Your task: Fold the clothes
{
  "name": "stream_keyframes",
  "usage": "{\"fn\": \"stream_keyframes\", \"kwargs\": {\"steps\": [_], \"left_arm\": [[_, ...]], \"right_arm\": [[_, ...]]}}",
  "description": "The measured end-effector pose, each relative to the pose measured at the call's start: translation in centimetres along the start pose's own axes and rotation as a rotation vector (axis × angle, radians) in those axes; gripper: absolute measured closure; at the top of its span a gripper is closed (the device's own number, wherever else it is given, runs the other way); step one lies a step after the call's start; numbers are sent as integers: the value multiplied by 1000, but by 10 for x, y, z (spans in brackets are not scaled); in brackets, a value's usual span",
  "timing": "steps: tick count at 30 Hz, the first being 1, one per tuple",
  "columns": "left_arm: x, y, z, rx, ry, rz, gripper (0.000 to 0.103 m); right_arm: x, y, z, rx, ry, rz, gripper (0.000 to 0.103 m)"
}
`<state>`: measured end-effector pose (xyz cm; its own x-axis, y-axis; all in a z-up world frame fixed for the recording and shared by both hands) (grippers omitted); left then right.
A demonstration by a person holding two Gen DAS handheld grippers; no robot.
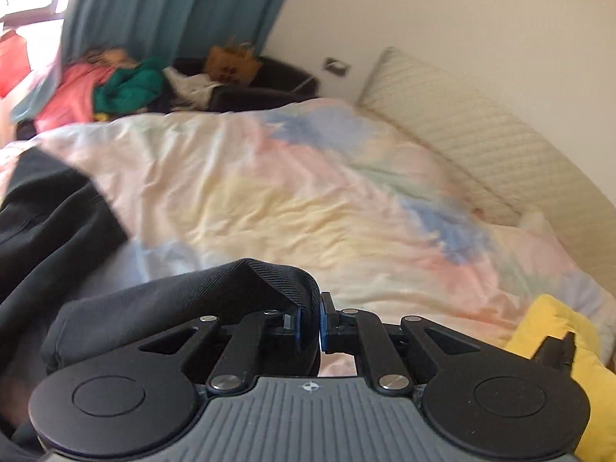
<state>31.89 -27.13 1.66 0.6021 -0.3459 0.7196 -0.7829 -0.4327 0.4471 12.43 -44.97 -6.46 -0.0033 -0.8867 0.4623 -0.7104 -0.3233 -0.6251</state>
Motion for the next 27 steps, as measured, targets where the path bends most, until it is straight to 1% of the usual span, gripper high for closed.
{"fn": "stream_keyframes", "kwargs": {"steps": [3, 4, 5, 6, 8, 9, 10, 11, 14, 15, 17, 19, 21, 23, 25, 27], "left_arm": [[-12, 0, 15, -44, 20, 8, 94], [-15, -1, 20, -58, 26, 10, 92], [-19, -1, 25, -73, 33, 13, 89], [-23, -1, 30, -88, 40, 16, 86], [-31, -1, 39, -117, 53, 21, 74], [-34, -4, 42, -122, 62, 16, 73], [-37, -15, 39, -97, 78, -11, 65], [-39, -24, 34, -76, 93, -34, 52], [-47, -35, 0, -46, 128, -64, 35], [-51, -36, -16, -24, 144, -63, 33], [-62, -37, -58, 25, 188, -55, 22], [-80, -34, -111, 98, 222, -27, 22], [-104, -27, -158, 177, 255, 4, 21], [-131, -22, -202, 247, 274, 6, 21], [-157, -21, -236, 288, 296, -18, 21], [-182, -27, -271, 319, 328, -63, 20]], "right_arm": [[12, 6, -12, -25, 104, 14, 27], [15, 7, -14, -22, 126, 18, 27], [16, 8, -13, -17, 133, 19, 27], [15, 7, -10, -11, 120, 14, 27], [13, 5, -3, 5, 88, 3, 27], [10, 3, 3, 19, 48, -11, 27], [5, 0, 10, 33, -3, -29, 27], [1, -3, 18, 40, -51, -44, 27], [-11, -7, 34, 47, -166, -58, 27], [-15, -6, 37, 61, -204, -43, 27], [-16, -6, 39, 75, -243, -31, 27], [-14, -6, 38, 89, -265, -29, 27], [-7, -9, 34, 167, -303, -27, 27], [0, -12, 31, 247, -340, -31, 27], [7, -13, 31, 260, -350, -68, 27], [11, -8, 34, 237, -358, -77, 27]]}}
Point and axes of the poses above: each gripper's, at about its wrist camera, not at the fingertips, and z roughly the way its jaws point, y to its right, x to its top, the point moved 4 cm from there along z, roughly the way its jaws point, and after that the axes turned 14 degrees about -x, right-handed, at the moved point
